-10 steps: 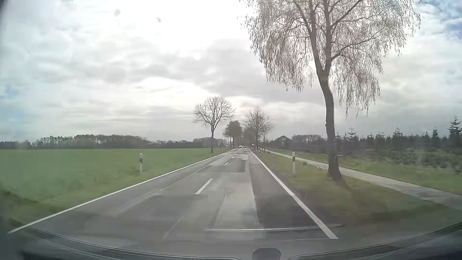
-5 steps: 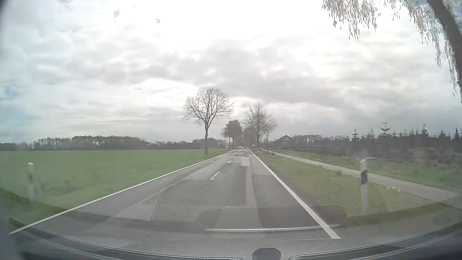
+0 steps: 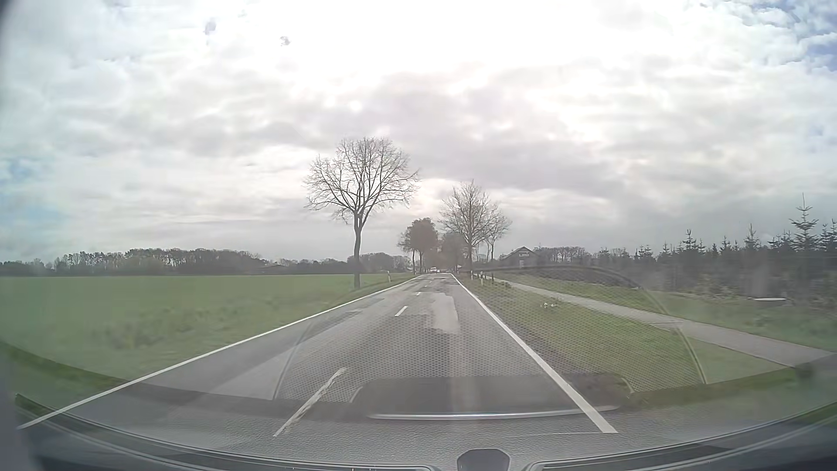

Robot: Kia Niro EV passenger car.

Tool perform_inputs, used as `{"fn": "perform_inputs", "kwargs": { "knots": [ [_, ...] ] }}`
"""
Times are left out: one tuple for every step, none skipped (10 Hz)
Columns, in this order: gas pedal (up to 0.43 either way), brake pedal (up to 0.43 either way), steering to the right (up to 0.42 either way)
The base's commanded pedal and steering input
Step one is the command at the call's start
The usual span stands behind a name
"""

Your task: Follow the waypoints while adhering to traffic rules and regulations

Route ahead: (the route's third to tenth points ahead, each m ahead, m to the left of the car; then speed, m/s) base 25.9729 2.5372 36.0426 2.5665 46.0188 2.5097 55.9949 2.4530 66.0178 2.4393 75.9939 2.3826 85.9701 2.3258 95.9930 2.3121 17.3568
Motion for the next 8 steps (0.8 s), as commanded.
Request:
{"fn": "perform_inputs", "kwargs": {
  "knots": [
    [0.228, 0.0, 0.0],
    [0.228, 0.0, 0.0],
    [0.228, 0.0, 0.0],
    [0.228, 0.0, 0.0],
    [0.228, 0.0, 0.0],
    [0.228, 0.0, 0.0],
    [0.228, 0.0, 0.0],
    [0.228, 0.0, 0.0]
  ]
}}
